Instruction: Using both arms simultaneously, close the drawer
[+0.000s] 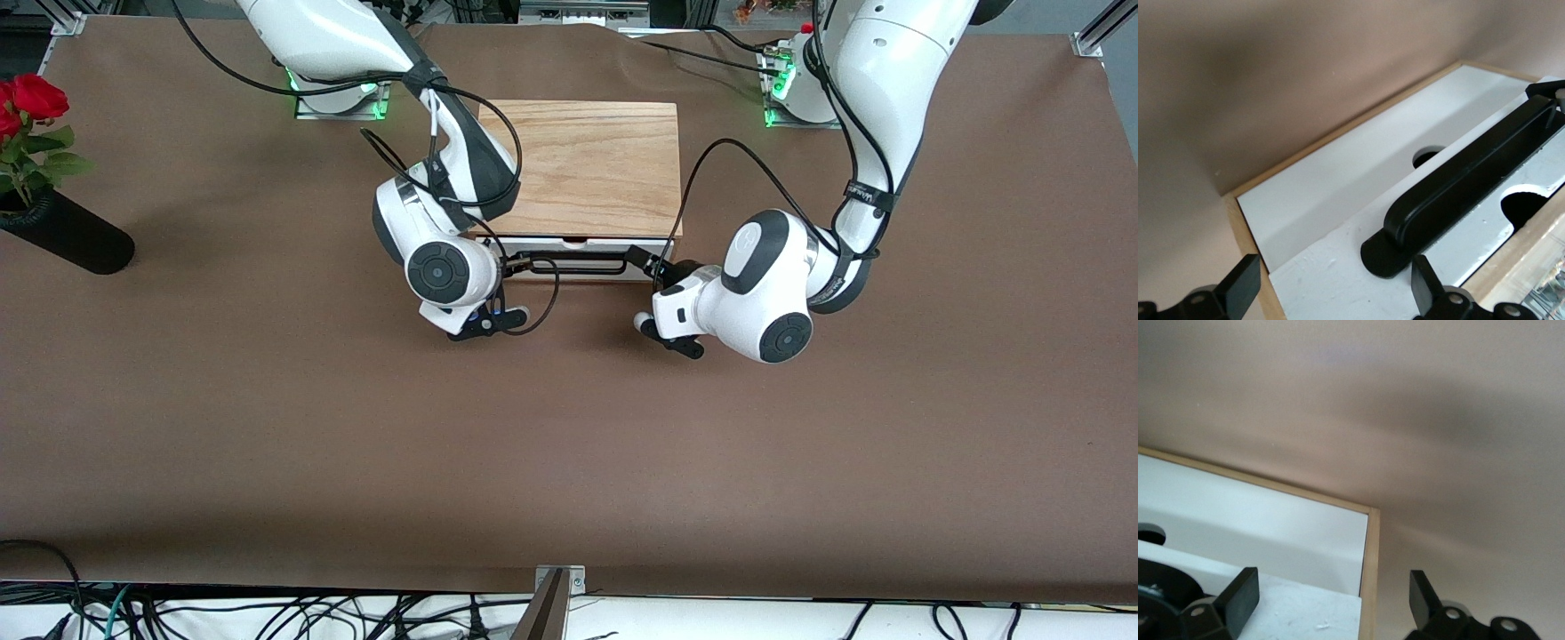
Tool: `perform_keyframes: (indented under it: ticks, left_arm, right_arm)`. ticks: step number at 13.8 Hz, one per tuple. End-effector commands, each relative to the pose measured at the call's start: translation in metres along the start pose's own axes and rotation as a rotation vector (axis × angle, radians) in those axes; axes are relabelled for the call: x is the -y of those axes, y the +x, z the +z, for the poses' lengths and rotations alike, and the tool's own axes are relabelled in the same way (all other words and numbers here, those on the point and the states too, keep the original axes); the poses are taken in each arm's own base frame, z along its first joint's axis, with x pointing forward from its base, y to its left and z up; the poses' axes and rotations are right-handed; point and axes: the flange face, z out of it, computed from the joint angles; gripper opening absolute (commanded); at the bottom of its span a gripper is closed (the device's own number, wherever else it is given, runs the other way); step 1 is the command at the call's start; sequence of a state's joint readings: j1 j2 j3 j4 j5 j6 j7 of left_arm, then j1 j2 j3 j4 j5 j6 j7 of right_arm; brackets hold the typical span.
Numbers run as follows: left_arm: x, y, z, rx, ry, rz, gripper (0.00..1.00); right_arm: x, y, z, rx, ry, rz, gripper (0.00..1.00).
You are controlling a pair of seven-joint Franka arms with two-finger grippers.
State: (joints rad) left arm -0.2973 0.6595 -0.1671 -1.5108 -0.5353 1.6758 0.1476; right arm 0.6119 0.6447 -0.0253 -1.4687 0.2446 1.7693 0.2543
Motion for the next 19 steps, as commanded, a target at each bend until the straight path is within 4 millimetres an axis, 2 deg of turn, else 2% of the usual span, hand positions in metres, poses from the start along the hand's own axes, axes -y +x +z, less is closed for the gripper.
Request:
perform_keyframes:
  ticks: [1,6,9,11,12,14,16,18,19]
  left_arm:
    - [-0.005,-0.002,0.001,0.023,-0.041,0.016,1.0]
    - [-0.006,-0.003,-0.003,0.022,-0.085,0.013,1.0]
    - [0.008,-0.003,-0.024,-0.016,-0.066,0.004,1.0]
    - [0.011,-0.001,-0.054,-0.069,-0.027,0.016,1.0]
    - [0.02,-0.003,-0.068,-0.089,0.002,0.011,1.0]
    - [0.038,-0.009,-0.111,-0.158,0.049,0.0,1.0]
    - [0.061,-0.016,-0.145,-0.209,0.102,-0.019,1.0]
    - [0.078,-0.022,-0.179,-0.265,0.211,-0.029,1.0]
    - [0.08,-0.024,-0.191,-0.294,0.287,-0.028,1.0]
  right_arm:
    - [0.007,-0.009,-0.004,0.038,0.006,-0.004,1.0]
    - [0.019,-0.016,0.001,0.067,0.005,-0.023,1.0]
    - [0.017,-0.015,-0.001,0.063,0.007,-0.021,1.0]
    - [0.014,-0.008,0.0,0.041,0.01,-0.023,1.0]
    - [0.013,-0.002,-0.005,-0.007,0.022,-0.026,1.0]
    - [0.008,0.008,-0.014,-0.085,0.037,-0.023,1.0]
    - [-0.007,0.016,-0.023,-0.12,0.042,0.002,1.0]
    - [-0.018,0.02,-0.034,-0.142,0.048,0.017,1.0]
    - [-0.019,0.021,-0.041,-0.157,0.047,0.019,1.0]
